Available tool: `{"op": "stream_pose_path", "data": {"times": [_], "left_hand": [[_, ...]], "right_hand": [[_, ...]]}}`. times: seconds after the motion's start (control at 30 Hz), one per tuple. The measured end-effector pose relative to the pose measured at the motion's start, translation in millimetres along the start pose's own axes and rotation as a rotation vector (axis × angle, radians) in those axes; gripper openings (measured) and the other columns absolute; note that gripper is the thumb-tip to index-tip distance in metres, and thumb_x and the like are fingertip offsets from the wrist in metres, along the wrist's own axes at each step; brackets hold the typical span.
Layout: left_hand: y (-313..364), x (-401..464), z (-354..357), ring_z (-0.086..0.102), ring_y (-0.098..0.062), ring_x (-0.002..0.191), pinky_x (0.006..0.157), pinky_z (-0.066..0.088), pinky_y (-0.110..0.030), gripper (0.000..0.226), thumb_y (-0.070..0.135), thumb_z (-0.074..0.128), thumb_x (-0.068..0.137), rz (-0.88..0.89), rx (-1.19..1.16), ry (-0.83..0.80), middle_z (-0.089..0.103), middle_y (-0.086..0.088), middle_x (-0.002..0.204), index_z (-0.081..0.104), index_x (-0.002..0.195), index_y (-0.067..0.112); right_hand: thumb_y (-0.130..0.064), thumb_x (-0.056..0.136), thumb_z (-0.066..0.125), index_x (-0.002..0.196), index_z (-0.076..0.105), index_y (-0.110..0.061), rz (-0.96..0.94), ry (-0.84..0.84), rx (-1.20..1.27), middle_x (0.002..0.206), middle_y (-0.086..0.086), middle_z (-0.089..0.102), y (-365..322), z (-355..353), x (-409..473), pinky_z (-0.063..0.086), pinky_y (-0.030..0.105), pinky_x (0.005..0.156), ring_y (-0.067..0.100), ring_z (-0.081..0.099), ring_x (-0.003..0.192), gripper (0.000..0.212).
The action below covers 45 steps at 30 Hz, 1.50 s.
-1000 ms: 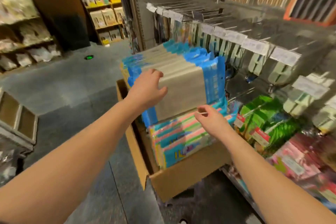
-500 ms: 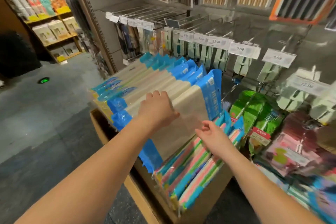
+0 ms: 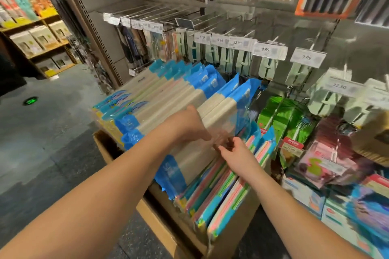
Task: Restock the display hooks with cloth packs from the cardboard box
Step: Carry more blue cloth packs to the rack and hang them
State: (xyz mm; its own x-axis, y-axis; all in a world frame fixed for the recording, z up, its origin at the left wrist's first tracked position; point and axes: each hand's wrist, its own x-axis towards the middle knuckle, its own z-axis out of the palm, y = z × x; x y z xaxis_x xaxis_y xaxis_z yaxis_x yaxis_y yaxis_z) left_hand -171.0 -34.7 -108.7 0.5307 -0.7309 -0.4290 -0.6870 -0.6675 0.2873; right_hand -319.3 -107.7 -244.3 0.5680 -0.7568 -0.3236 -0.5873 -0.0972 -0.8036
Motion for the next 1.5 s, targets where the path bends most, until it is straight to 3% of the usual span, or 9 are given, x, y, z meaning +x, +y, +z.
{"op": "stream_pose_path", "data": {"times": [0.27, 0.53, 0.63, 0.77, 0.87, 1.03, 1.17, 1.37, 1.5], "left_hand": [[11, -34, -11, 0.051, -0.012, 0.074, 0.058, 0.037, -0.031, 0.05, 0.038, 0.08, 0.079, -0.004, -0.116, 0.175, 0.059, 0.0, 0.092, 0.047, 0.11, 0.016], [33, -120, -30, 0.058, -0.018, 0.071, 0.059, 0.044, -0.033, 0.049, 0.042, 0.081, 0.078, -0.037, -0.409, 0.46, 0.061, -0.002, 0.086, 0.051, 0.105, 0.016], [42, -156, -9, 0.073, -0.028, 0.077, 0.067, 0.061, -0.042, 0.049, 0.033, 0.084, 0.075, 0.1, -0.831, 0.338, 0.074, -0.012, 0.091, 0.057, 0.109, 0.011], [67, -191, 44, 0.061, -0.012, 0.048, 0.042, 0.045, -0.019, 0.02, 0.011, 0.07, 0.088, 0.218, -1.099, 0.243, 0.065, -0.002, 0.059, 0.053, 0.098, 0.006], [79, -205, 95, 0.056, -0.013, 0.053, 0.046, 0.046, -0.021, 0.049, 0.02, 0.075, 0.071, 0.302, -1.188, 0.164, 0.061, -0.006, 0.068, 0.053, 0.109, -0.003], [95, -246, 197, 0.061, -0.024, 0.074, 0.062, 0.052, -0.032, 0.087, 0.035, 0.083, 0.055, 0.275, -1.271, 0.048, 0.065, -0.018, 0.095, 0.047, 0.124, -0.002], [107, -285, 287, 0.068, -0.026, 0.09, 0.077, 0.057, -0.04, 0.093, 0.038, 0.085, 0.05, 0.221, -1.303, -0.048, 0.066, -0.024, 0.119, 0.044, 0.127, 0.004], [149, -338, 366, 0.065, -0.029, 0.118, 0.098, 0.052, -0.05, 0.095, 0.046, 0.089, 0.063, 0.281, -1.215, -0.322, 0.066, -0.007, 0.131, 0.044, 0.143, 0.023], [204, -363, 381, 0.07, -0.025, 0.106, 0.094, 0.054, -0.046, 0.042, 0.057, 0.069, 0.079, 0.253, -1.248, -0.443, 0.075, -0.006, 0.113, 0.074, 0.103, 0.023]], "right_hand": [[-0.065, 0.084, 0.052, 0.139, 0.045, -0.017, -0.097, -0.021, 0.003, 0.136, 0.002, 0.055, -10, -27, -1, 0.044, 0.044, 0.102, 0.025, 0.054, 0.122, 0.073], [-0.048, 0.097, 0.054, 0.122, 0.052, -0.017, -0.405, 0.177, 0.31, 0.111, -0.004, 0.058, -54, -105, -29, 0.04, 0.023, 0.085, 0.016, 0.054, 0.106, 0.04], [-0.068, 0.081, 0.057, 0.104, 0.05, -0.034, -0.393, 0.187, 0.609, 0.103, -0.007, 0.063, -52, -132, -55, 0.05, 0.038, 0.098, 0.019, 0.061, 0.101, 0.042], [-0.06, 0.086, 0.061, 0.115, 0.048, -0.035, -0.34, -0.023, 0.9, 0.122, 0.002, 0.068, -21, -154, -108, 0.057, 0.037, 0.082, 0.02, 0.067, 0.106, 0.041], [-0.055, 0.081, 0.061, 0.14, 0.048, -0.016, -0.318, -0.058, 1.015, 0.125, 0.006, 0.068, 17, -168, -152, 0.055, 0.041, 0.096, 0.021, 0.066, 0.114, 0.072], [-0.058, 0.065, 0.079, 0.147, 0.036, -0.013, -0.192, 0.043, 1.003, 0.12, 0.004, 0.071, 100, -174, -234, 0.059, 0.041, 0.086, 0.019, 0.069, 0.107, 0.102], [-0.047, 0.07, 0.074, 0.136, 0.044, -0.016, -0.131, 0.154, 0.957, 0.118, 0.005, 0.071, 177, -172, -302, 0.061, 0.037, 0.075, 0.019, 0.071, 0.1, 0.078], [-0.042, 0.078, 0.068, 0.139, 0.046, -0.018, -0.006, 0.273, 0.955, 0.122, 0.004, 0.07, 269, -204, -400, 0.057, 0.048, 0.09, 0.025, 0.068, 0.111, 0.069], [-0.041, 0.083, 0.068, 0.133, 0.051, -0.023, 0.065, 0.337, 0.976, 0.118, 0.002, 0.071, 319, -244, -455, 0.055, 0.049, 0.091, 0.024, 0.069, 0.108, 0.056]]}}
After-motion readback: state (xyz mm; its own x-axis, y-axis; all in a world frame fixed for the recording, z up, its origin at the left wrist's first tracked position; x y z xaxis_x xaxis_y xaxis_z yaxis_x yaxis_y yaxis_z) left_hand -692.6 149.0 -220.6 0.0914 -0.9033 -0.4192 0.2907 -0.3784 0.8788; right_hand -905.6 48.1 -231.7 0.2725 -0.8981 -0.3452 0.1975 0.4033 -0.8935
